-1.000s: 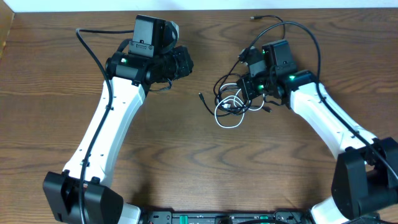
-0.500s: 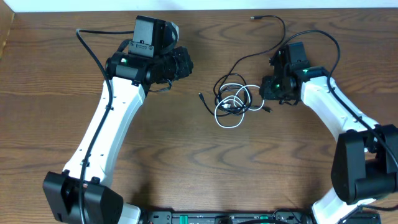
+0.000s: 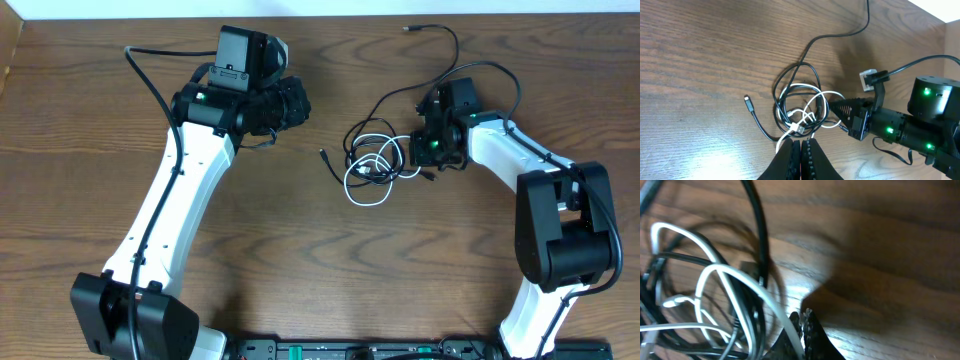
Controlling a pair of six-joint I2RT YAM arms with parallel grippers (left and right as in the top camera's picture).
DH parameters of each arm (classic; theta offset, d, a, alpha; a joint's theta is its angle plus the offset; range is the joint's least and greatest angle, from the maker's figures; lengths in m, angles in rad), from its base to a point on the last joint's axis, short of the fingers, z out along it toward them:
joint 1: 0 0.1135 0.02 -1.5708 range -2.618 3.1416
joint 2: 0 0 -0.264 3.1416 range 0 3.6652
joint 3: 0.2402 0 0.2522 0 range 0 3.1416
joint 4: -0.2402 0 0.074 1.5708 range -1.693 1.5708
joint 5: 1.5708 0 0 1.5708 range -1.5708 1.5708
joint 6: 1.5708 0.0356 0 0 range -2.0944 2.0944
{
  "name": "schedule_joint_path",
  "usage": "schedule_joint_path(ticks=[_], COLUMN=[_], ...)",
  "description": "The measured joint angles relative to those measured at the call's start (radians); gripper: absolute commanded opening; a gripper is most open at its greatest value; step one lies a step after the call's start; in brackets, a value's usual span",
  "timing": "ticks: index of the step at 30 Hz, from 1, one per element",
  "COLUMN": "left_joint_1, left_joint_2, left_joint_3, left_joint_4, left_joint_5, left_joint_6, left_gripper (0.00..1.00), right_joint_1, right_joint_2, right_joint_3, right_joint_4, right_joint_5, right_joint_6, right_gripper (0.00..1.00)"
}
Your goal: Untangle cables
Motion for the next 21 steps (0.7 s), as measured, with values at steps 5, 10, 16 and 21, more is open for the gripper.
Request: schedule_joint_path(ticks=[5,10,16,21], left_joint_1=[0.000,-0.017,-0.064,-0.079], left_joint_2=[0.000,0.000,0.000,0.000], left_joint_3=[0.000,0.000,0.000,0.000], left_joint_4=[-0.001,0.000,0.000,0.001], left_joint_5=[0.000,-0.003,-0.049,-0.063], left_joint_6=[0.000,0.000,0.000,0.000], left_gripper=[0.08,0.08,0.08,0.08], right_joint_1=[-0.012,-0.038,-0.045,-0.045], right_joint_2=[-0.023,-0.173,-0.445,-0.611], right_joint_3=[0.000,0.005,0.075,0.112], right_joint_4=[-0.006,-0.034,-0.019,-0.016], right_joint_5=[-0.034,-0.080,-0.180,-0.217], right_joint_6=[-0.022,-0.052,-0.058,-0.037], right_gripper=[0.01,0.01,0.01,0.01])
